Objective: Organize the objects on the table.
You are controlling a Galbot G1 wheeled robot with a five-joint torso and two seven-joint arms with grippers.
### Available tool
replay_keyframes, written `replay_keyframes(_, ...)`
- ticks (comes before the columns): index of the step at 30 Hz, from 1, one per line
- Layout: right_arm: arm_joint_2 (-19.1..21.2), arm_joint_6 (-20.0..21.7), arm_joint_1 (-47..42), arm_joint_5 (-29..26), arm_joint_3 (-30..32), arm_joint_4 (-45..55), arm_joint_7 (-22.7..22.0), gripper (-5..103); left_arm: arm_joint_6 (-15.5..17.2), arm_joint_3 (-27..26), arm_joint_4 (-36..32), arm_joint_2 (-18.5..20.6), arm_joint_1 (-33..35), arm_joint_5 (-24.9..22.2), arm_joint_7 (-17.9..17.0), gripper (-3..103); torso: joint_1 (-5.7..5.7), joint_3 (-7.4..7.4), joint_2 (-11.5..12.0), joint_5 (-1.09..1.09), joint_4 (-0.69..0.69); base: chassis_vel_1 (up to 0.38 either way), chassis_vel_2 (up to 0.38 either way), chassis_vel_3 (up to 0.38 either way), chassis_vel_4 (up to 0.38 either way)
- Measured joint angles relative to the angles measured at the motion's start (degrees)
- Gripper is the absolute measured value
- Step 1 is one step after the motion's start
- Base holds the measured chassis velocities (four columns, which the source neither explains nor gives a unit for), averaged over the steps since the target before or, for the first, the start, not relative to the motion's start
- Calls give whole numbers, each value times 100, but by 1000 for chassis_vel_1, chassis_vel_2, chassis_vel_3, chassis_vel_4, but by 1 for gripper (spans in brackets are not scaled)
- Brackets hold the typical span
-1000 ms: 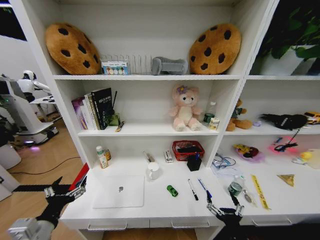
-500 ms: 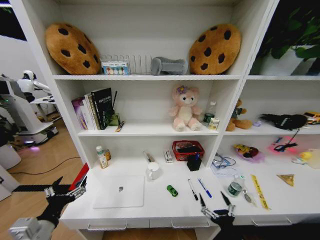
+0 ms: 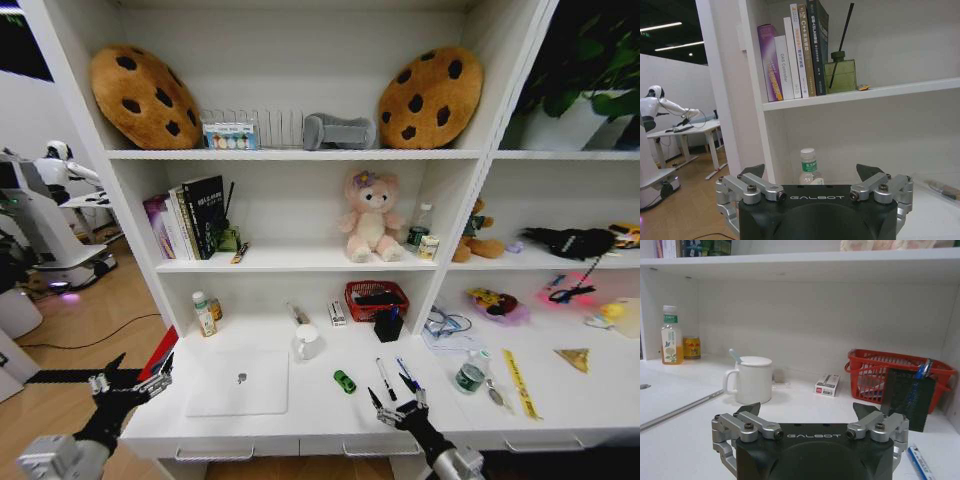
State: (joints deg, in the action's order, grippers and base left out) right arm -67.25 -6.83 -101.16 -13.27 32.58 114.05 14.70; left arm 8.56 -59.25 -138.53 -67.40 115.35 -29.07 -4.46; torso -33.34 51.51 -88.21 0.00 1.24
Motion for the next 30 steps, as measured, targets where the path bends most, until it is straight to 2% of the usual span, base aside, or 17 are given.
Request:
replay_keyframes(11,242,209,876,-42,-803,-701,-108,100,-3,0,2,1,0,0,1,100,0,0,0,0,-1,0,0,0,0)
replay_keyframes(25,347,417,1768,-139,-1578,-1434,-283,100,-3,0,3,1,-1,0,1,100,0,0,0,0,-1,0,0,0,0)
replay_keyframes(26,360,424,1868,-146,-1672,-1553,-282,102,-3,0,3,1,-1,0,1,100,0,0,0,-1,0,0,0,0,0)
replay_keyframes(27,348,443,1946,-151,-1751,-1650,-283,99,-3,0,3,1,-1,0,1,100,0,0,-1,-1,-1,0,0,0,0)
replay_keyframes(30,289,463,2010,-153,-1839,-1740,-288,98,-3,0,3,1,0,0,2,100,0,0,-1,-1,0,0,0,0,0)
